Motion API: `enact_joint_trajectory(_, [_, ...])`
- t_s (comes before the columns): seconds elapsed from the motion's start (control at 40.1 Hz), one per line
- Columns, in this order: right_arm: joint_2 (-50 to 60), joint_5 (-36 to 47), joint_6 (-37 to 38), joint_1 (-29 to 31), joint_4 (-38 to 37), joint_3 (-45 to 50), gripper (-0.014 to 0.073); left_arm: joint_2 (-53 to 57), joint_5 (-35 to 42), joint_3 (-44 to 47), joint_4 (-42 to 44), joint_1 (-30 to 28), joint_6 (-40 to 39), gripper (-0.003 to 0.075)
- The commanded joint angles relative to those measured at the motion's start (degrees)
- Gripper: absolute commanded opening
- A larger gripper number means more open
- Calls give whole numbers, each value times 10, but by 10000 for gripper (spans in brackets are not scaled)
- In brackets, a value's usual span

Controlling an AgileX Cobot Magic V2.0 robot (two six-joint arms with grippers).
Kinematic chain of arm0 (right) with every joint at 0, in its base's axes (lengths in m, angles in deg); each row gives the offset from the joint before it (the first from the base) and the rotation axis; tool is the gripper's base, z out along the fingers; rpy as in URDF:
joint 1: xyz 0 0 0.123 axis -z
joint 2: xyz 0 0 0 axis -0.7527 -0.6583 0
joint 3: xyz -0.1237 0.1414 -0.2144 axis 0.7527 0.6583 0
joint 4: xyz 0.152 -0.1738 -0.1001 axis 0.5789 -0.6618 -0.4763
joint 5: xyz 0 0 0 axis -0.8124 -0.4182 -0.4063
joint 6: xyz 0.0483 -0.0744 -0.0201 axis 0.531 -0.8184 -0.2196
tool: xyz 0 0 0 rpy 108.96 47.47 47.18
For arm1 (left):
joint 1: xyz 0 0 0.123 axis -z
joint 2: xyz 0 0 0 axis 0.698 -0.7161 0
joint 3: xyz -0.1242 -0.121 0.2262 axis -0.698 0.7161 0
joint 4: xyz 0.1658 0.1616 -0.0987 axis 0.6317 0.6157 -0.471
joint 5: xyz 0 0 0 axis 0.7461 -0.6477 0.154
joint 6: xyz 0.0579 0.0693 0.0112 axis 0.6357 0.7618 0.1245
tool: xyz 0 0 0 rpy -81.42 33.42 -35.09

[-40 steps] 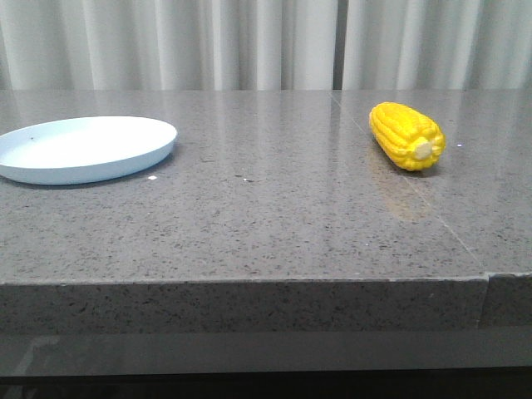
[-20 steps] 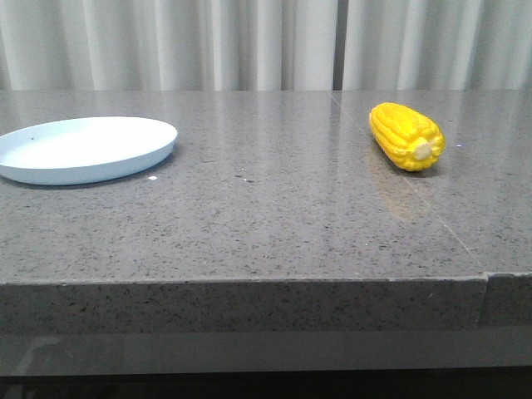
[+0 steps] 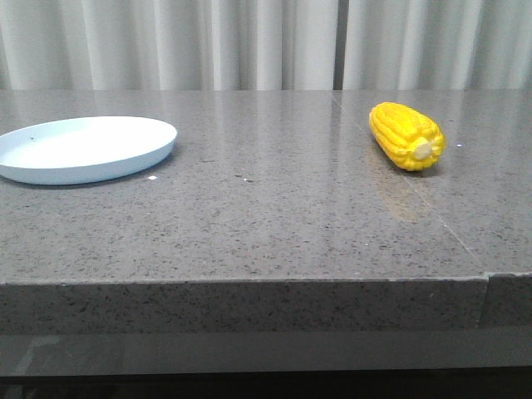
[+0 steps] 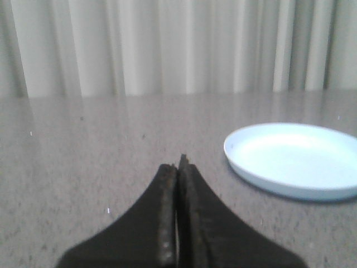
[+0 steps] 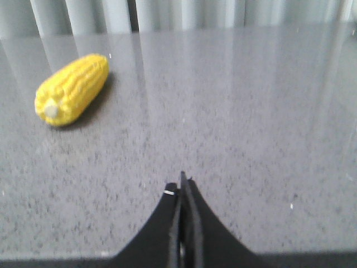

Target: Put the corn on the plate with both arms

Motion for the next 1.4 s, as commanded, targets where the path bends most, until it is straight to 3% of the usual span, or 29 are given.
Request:
enact_joint_trajectory(0.0, [7,58,-4,4,-2,-46,-67,11,121,-11,-6,5,-2,-20])
enact_joint_trajectory(0.2, [1,-19,-4,4,9,-146,-67,-5,41,-111,3,5,-2,-20])
enact_joint_trajectory(0.374, [-74,-85,-4,4,41,-236,-67,-93,-60,-208,3,5,-1,-20])
enact_joint_trajectory(0.599, [-202,-81,-4,4,42,-294,-67,-210,-65,-262,3,5,-1,-20])
enact_joint_trajectory(0.824, [-225,-73,-4,4,42,-297,-39,-217,-46,-264,3,5,-1,-9])
enact_joint_trajectory(0.924, [-225,-70,-4,4,42,-297,101,-217,-49,-262,3,5,-1,103])
enact_joint_trajectory(1.148, [-225,-72,-4,4,39,-297,570,-217,-52,-262,3,5,-1,603])
enact_joint_trajectory(1.248, [-225,-73,-4,4,39,-297,658,-217,-49,-262,3,5,-1,652])
enact_joint_trajectory(1.373, [-225,-74,-4,4,39,-297,654,-217,-46,-262,3,5,-1,643])
